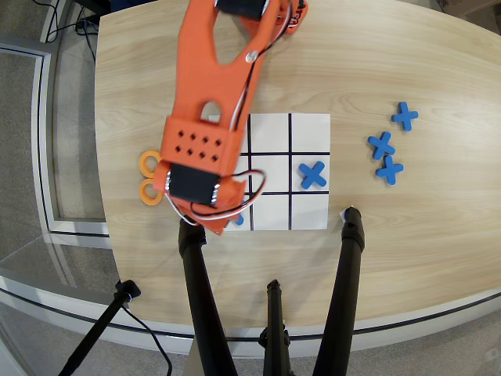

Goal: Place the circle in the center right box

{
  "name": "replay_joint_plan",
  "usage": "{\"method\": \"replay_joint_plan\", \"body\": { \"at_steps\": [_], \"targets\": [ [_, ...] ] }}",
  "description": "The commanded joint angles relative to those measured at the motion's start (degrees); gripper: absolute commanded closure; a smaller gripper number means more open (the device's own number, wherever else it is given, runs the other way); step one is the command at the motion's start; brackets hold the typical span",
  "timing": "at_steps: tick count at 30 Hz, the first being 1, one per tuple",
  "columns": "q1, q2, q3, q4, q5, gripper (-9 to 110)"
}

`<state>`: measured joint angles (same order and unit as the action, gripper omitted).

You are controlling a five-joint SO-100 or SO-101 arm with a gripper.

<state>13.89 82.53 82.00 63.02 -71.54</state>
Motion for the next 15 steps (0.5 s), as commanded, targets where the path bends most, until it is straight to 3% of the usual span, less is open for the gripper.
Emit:
{"method": "replay_joint_plan", "body": {
  "at_steps": [1, 7, 15],
  "targets": [
    [-4.0, 11.2, 5.0, 1.1, 0.3, 102],
    [-9.8, 20.7, 20.6, -1.3, -0.3, 102],
    [-8.2, 18.6, 35.2, -16.6, -2.2, 102]
  ]
}}
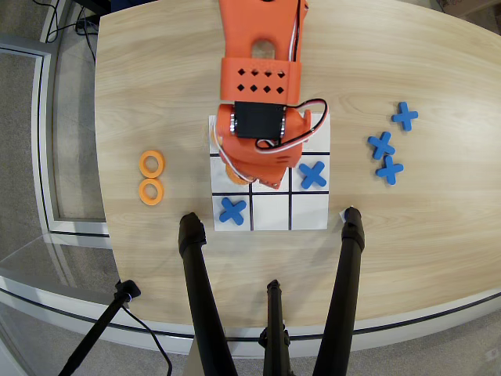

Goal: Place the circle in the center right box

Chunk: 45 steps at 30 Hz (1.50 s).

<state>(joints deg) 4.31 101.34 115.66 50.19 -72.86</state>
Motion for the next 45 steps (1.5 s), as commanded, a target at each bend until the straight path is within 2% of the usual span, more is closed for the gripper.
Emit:
{"method": "replay_joint_plan", "body": {
  "at_steps": [1, 18, 32, 45],
  "targets": [
    [1.9, -1.0, 2.0, -4.7, -1.4, 102],
    [6.2, -15.9, 0.4, -15.5, -3.2, 102],
    [6.1, -19.0, -3.1, -15.4, -3.2, 101],
    [7.0, -16.5, -4.0, -15.2, -3.2, 92]
  ]
}}
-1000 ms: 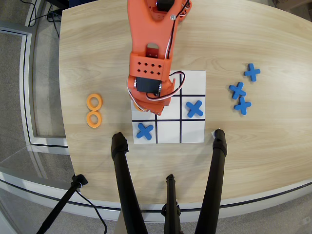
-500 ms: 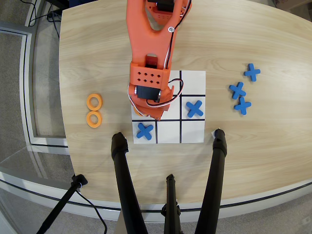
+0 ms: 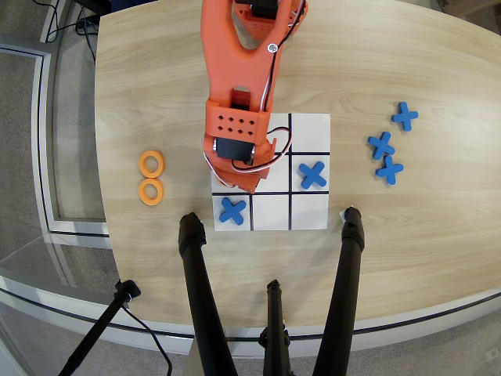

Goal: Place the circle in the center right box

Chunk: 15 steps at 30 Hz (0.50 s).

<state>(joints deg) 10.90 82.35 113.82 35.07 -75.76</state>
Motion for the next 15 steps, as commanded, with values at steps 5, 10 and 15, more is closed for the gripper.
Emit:
{"method": "replay_joint_plan", "body": {
  "at_steps": [5, 10, 15],
  "targets": [
    [1.0, 7.3, -4.4, 4.5, -1.6, 89],
    [1.1, 13.4, -14.0, 18.6, -1.9, 89],
    [1.1, 24.1, -12.4, 26.5, -3.8, 89]
  ]
}}
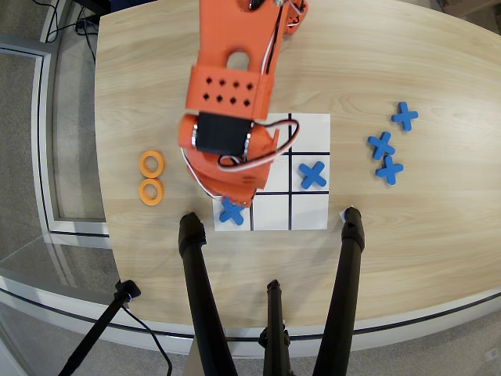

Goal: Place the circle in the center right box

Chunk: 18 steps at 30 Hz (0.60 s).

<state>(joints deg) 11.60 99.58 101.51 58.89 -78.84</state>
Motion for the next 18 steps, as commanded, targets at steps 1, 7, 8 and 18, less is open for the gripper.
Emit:
{"method": "replay_joint_plan", "body": {
  "at_steps": [1, 7, 8, 18],
  "targets": [
    [0.1, 9.7, 1.8, 3.2, -0.8, 89],
    [-3.7, 27.0, 16.9, 7.4, -3.0, 89],
    [-4.5, 30.1, 20.0, 7.6, -3.1, 89],
    [-12.0, 63.4, 52.6, 8.0, -5.1, 89]
  ]
}}
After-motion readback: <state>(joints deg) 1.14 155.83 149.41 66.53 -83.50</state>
